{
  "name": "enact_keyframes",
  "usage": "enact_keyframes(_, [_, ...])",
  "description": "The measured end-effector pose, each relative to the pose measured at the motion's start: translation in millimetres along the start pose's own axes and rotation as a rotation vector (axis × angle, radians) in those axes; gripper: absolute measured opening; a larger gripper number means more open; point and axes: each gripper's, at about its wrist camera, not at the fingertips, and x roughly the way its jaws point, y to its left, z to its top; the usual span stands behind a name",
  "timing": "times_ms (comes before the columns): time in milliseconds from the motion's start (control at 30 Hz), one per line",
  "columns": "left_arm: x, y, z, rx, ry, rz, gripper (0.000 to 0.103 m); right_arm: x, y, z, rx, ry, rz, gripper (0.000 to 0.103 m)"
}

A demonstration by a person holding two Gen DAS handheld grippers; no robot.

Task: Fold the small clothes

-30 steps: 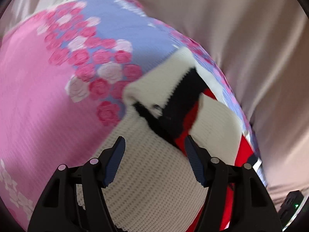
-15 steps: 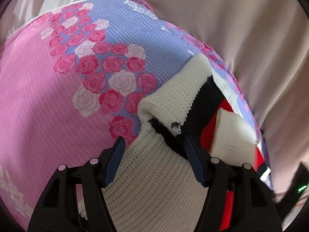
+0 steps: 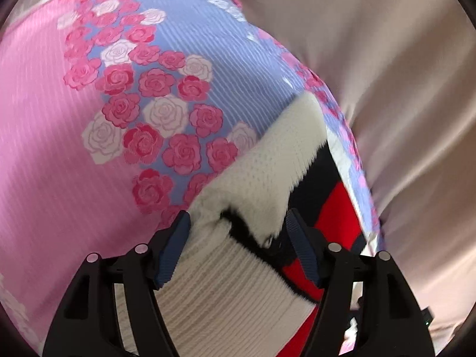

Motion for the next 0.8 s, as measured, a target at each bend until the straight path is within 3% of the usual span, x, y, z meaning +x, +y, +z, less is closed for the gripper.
enact_keyframes(67, [5.0, 5.0, 5.5, -0.048, 0.002, 0.003, 0.064, 6.4, -3.1, 4.2, 0.021, -0.005, -0.012, 0.063])
enact_keyframes(167, [12.0, 11.8, 12.9, -0.106, 0.026, -0.004, 0.047, 15.1, -26.9, 9.0, 0.132, -0.009, 0.006, 0.062])
enact_keyframes(200, [12.1, 10.0, 15.4, -0.098, 0.029, -0.012, 0.028, 12.9, -35.0, 12.1, 0.172, -0.025, 0.031, 0.052])
enact_keyframes(233, [12.1, 6.7, 17.8, -0.082, 0.038, -0.020, 0.025, 10.2, -38.8, 15.7, 0.190, -0.036, 0.032, 0.042])
enact_keyframes(267, [7.0, 1.1, 20.8, -0.069, 0.023, -0.015, 0.024, 6.0, -39.6, 19.9, 0.193, -0.046, 0.040, 0.010])
enact_keyframes(367, [-23.8, -16.7, 26.5, -0.020, -0.085, -0.053, 0.023, -44.6, -27.1, 43.0, 0.168, -0.187, 0.189, 0.008])
enact_keyframes(467, [-48.6, -30.0, 25.7, 0.037, -0.205, -0.068, 0.021, -98.9, -2.4, 52.9, 0.037, -0.352, 0.245, 0.008])
enact_keyframes(500, [-47.3, -31.2, 25.4, 0.052, -0.225, -0.046, 0.010, -103.5, -0.2, 52.5, 0.013, -0.371, 0.239, 0.008])
enact_keyframes(533, [-42.8, -31.0, 24.7, 0.077, -0.237, -0.007, 0.008, -98.7, -1.5, 50.6, -0.017, -0.367, 0.199, 0.008])
enact_keyframes(600, [-18.6, -18.3, 23.3, 0.080, -0.180, 0.087, 0.009, -57.9, -16.7, 46.4, -0.022, -0.261, 0.067, 0.008])
enact_keyframes(633, [-3.8, -7.0, 21.7, 0.038, -0.119, 0.095, 0.009, -23.6, -34.1, 41.9, 0.019, -0.155, 0.015, 0.008])
enact_keyframes(700, [3.6, 4.5, 17.9, -0.016, -0.070, 0.108, 0.008, 11.0, -54.8, 31.4, 0.079, -0.038, -0.021, 0.008])
enact_keyframes(800, [-11.0, 0.4, 11.6, -0.014, -0.066, 0.059, 0.010, 7.7, -51.7, 27.5, 0.053, -0.065, -0.011, 0.008])
